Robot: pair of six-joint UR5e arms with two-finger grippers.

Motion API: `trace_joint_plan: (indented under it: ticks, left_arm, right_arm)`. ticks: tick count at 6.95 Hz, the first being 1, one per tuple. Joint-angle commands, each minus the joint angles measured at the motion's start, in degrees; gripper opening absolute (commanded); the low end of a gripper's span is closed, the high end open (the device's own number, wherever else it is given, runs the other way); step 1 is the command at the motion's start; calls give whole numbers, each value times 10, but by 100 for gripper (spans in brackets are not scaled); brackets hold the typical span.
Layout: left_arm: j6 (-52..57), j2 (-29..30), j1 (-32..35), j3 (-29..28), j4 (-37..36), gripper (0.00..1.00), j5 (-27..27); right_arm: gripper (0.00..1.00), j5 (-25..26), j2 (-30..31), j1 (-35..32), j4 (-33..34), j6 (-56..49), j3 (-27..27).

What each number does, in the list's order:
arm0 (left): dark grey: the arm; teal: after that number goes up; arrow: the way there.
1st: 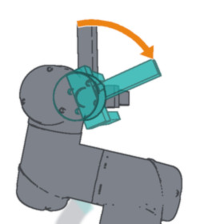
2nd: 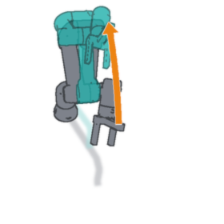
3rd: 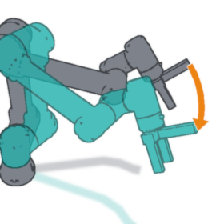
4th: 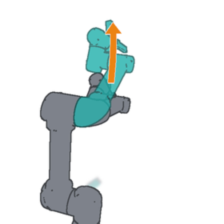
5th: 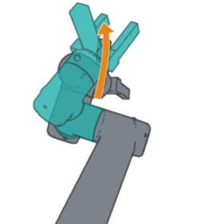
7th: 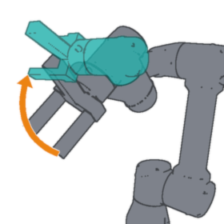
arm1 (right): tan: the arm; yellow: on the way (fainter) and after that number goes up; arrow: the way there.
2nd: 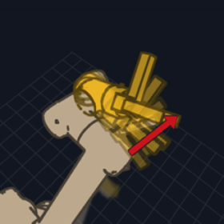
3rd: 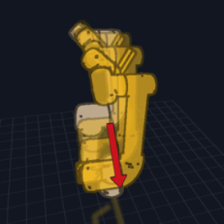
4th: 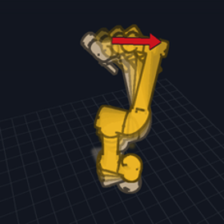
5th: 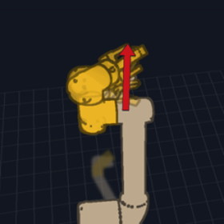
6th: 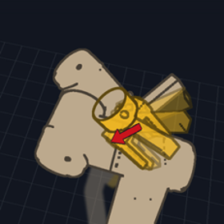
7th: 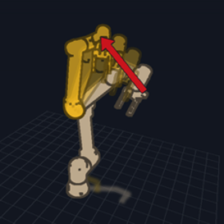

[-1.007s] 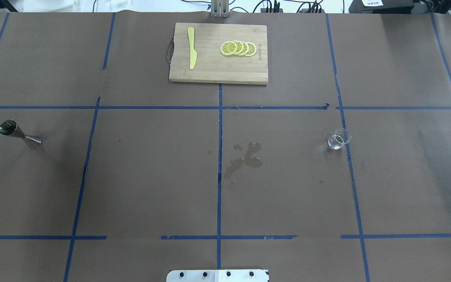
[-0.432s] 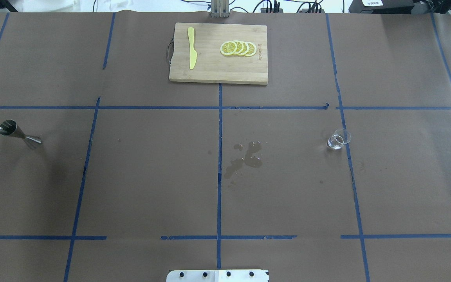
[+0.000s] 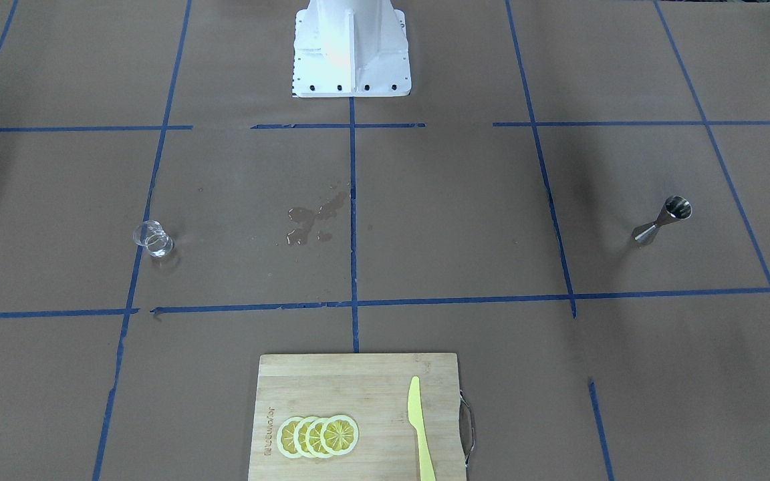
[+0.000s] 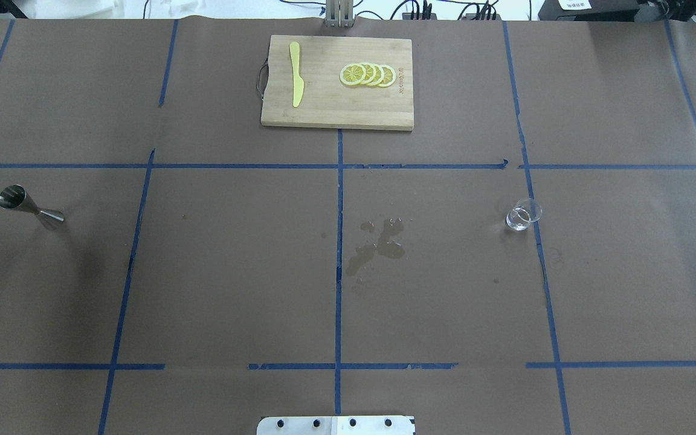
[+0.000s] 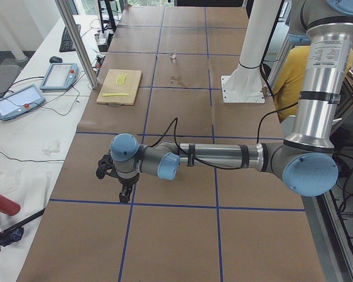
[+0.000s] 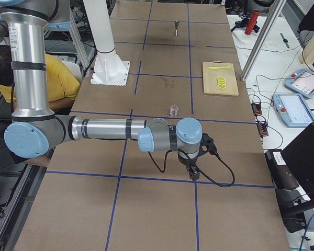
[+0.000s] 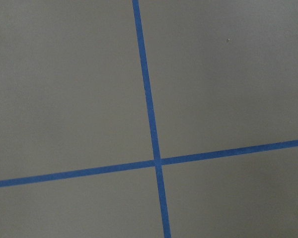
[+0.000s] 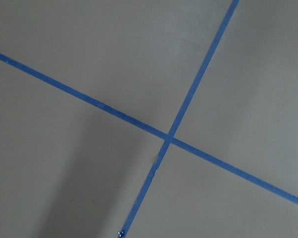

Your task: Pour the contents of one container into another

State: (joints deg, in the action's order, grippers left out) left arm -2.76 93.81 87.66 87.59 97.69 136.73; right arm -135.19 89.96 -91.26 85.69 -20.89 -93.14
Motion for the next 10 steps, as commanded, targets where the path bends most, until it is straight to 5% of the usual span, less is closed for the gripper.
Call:
trace_joint_plan:
  ticks: [1,4,8,10]
  left_arm:
    - [-3,-91,0,56,-5,100,1]
    - [-7,-121,1,145,-25,100,0]
    - [63,-115,-4,148,-25,100,-7]
    - [73,-113,-3,145,-26,100,-15]
  right_arm:
    - [100,-6,9,5,56,5,-39]
    - [100,-22,42,8,50,30,-44]
    - [100,-20,38,19,61,42,-73]
    - [100,24,37,50,101,41,-99]
